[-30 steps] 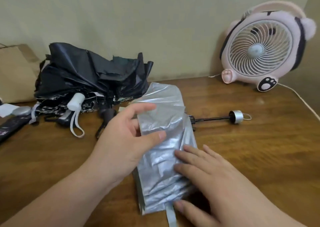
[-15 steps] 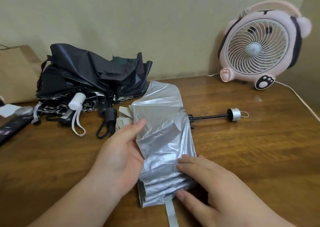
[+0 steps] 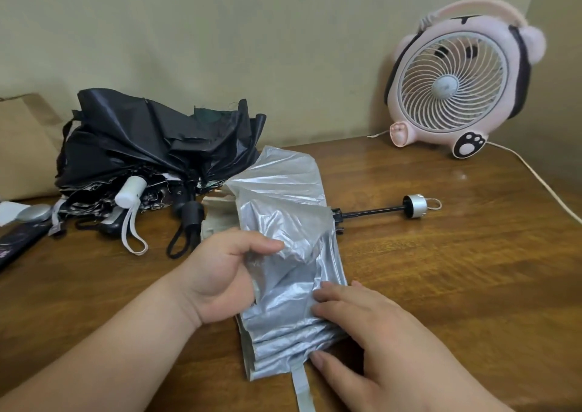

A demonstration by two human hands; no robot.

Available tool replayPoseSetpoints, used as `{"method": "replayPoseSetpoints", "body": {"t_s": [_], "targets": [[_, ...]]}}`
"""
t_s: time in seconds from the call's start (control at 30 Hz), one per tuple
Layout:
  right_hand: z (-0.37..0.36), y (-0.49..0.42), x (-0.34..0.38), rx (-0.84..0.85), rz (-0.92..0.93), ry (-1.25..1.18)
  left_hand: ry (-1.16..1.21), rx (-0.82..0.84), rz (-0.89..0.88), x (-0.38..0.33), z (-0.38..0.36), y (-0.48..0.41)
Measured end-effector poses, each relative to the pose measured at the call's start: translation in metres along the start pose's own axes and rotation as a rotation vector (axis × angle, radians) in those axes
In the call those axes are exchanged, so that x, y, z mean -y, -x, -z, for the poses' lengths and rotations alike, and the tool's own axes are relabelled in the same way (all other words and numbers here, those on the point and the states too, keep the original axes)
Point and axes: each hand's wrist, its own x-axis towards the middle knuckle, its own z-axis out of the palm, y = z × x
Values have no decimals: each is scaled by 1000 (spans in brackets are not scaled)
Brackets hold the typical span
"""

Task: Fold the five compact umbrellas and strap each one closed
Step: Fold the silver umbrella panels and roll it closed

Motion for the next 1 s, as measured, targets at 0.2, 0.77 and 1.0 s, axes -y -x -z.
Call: {"method": "replayPoseSetpoints", "body": {"t_s": [0.2, 0.77, 1.0], "targets": [[6, 0, 4, 27, -15, 25, -68, -68, -147, 7, 3, -1], [2, 0, 1, 44, -24, -34, -102, -29, -127, 19, 7, 6], [2, -1, 1, 44, -13, -33, -283, -149, -60, 19, 13, 4]]}}
